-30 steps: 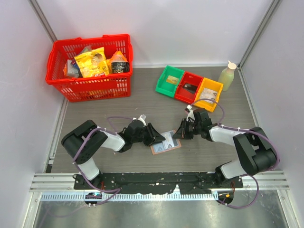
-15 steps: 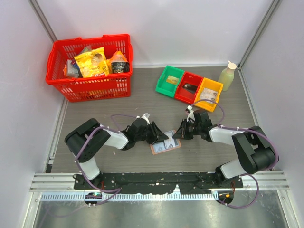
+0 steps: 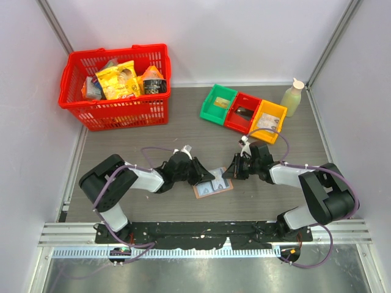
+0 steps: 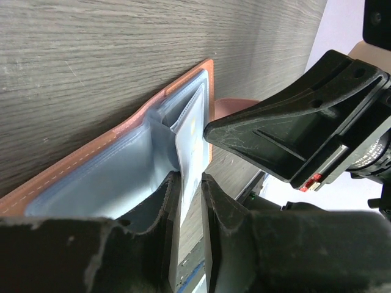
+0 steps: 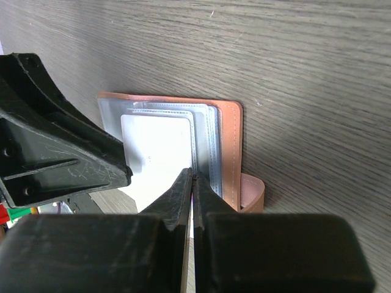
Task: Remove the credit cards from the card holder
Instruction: Remove the credit card from the card holder.
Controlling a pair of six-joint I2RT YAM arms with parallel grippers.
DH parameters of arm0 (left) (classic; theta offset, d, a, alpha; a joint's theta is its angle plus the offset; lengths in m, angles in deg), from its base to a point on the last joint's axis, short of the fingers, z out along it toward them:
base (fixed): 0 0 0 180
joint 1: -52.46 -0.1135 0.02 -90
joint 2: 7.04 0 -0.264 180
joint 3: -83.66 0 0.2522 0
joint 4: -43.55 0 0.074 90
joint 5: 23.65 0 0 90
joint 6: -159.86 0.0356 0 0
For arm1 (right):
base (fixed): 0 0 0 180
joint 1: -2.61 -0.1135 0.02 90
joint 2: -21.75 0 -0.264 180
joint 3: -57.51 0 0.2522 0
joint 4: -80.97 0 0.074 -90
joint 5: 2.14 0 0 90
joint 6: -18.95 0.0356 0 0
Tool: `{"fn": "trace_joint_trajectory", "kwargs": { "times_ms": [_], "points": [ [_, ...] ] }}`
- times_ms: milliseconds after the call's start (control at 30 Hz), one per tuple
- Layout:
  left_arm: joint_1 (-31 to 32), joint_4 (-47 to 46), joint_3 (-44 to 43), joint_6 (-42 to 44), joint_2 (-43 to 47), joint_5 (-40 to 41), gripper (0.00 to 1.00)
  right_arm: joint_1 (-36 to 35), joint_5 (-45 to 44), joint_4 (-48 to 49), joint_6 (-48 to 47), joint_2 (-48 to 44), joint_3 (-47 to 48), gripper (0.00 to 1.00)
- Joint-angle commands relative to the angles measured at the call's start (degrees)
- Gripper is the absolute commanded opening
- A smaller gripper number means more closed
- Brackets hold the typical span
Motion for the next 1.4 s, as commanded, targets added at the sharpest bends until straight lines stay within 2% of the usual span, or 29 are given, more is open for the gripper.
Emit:
{"fn": "trace_joint_trajectory", "kwargs": {
  "times_ms": [0, 200, 367, 567, 667, 900, 1000, 1067, 1200, 1367],
  "points": [
    [0.3, -0.4, -0.1, -0.7, 3.7, 1.1, 0.21, 0.1, -4.3, -2.5, -1.6, 0.4, -1.5, 0.06],
    [0.3, -0.8, -0.7, -1.9, 2.6, -0.1, 0.2, 0.0, -4.4, -2.7, -1.7, 0.3, -1.5, 0.06],
    [0.3, -3.8, 0.0, -3.6, 1.8, -0.7, 0.1, 0.1, -4.7, -2.8, -1.9, 0.6, -1.7, 0.06],
    [0.3, -8.8, -0.3, -5.7, -1.2, -2.2, 0.09, 0.1, -4.3, -1.9, -1.4, 1.3, -2.0, 0.06],
    [0.5, -9.2, -1.0, -5.9, -2.2, -2.3, 0.12, 0.1, -4.3, -1.9, -1.5, 1.3, -2.1, 0.06],
    [1.1, -9.2, -2.1, -5.9, -4.2, -2.2, 0.3, 0.1, -4.2, -1.3, -1.2, 1.5, -2.4, 0.06],
    [1.2, -9.4, -1.6, -5.9, -4.4, -2.1, 0.32, 0.2, -4.5, -1.3, -1.2, 1.5, -2.4, 0.06],
    [1.1, -10.9, -0.7, -6.0, -4.2, -1.7, 0.28, 0.1, -4.9, -1.4, -1.2, 1.6, -2.5, 0.06],
    [1.0, -14.5, 2.0, -7.2, -3.4, -1.0, 0.11, 0.3, -6.7, -2.9, -0.8, 3.3, -2.1, 0.06],
    [0.5, -19.3, 4.6, -8.5, -3.2, -1.0, 0.04, 1.1, -7.5, -3.8, 0.1, 4.6, -1.9, 0.06]
  ]
}}
